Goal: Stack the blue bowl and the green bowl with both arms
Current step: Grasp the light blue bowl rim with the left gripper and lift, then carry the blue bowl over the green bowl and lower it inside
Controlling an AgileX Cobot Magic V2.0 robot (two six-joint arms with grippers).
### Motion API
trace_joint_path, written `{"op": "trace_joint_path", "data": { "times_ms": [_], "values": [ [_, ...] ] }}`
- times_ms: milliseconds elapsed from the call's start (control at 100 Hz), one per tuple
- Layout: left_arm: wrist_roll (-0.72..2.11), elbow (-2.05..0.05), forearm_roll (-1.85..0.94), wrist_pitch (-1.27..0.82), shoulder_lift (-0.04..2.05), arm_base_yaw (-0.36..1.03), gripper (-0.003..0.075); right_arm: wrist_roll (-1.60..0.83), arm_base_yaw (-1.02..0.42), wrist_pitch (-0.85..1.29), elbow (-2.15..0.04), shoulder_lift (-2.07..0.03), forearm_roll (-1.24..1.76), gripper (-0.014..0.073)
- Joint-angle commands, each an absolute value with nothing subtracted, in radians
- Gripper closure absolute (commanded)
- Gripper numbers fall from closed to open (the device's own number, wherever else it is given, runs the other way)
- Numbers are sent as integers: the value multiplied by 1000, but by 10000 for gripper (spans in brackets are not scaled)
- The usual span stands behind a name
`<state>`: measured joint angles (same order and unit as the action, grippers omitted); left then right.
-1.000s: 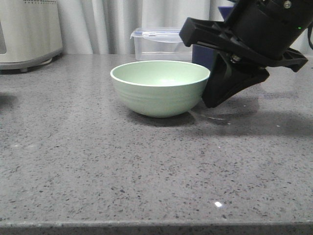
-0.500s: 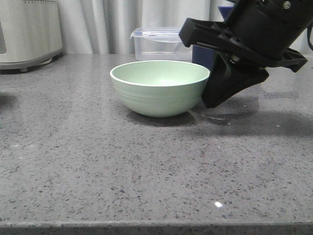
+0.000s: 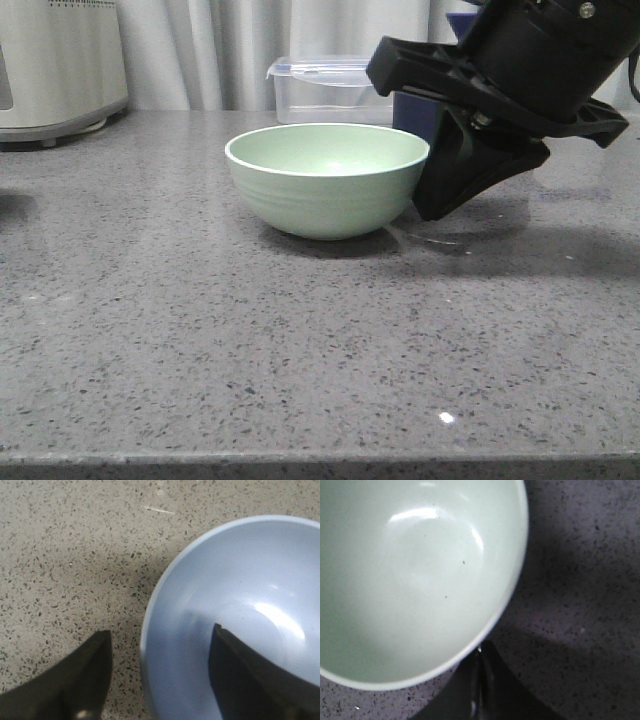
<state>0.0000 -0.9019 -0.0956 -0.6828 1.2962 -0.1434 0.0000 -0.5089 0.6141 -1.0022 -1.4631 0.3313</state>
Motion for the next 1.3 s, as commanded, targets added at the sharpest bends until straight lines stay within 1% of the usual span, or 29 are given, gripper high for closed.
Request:
{"op": "trace_joint_path", "data": {
  "times_ms": [0,130,180,440,560,960,1170,1290],
  "values": [
    [-12,-937,-101,-632,1274,-144,444,-18,-509,577,-1028,-1433,348,623],
    [-12,-937,-101,-632,1274,-144,674,-18,-509,577,-1028,-1433,348,623],
    [-12,-937,-101,-632,1274,-144,741,-18,-509,577,-1028,-1433,348,623],
    [-12,-955,-107,-636,1274,-144,741,-18,-509,577,-1028,-1433,348,623],
    [0,-1002,-112,-677,1274,-115,741,-18,-509,577,-1028,-1433,348,623],
    [0,-1240,-154,-788,1288,95,741,-18,-509,577,-1028,-1433,348,623],
    [0,-1392,-155,-900,1385,229,741,-18,-509,577,-1028,-1433,348,623],
    [0,-1470,-155,-930,1445,299,741,-18,-509,577,-1028,-1433,348,623]
  ]
}}
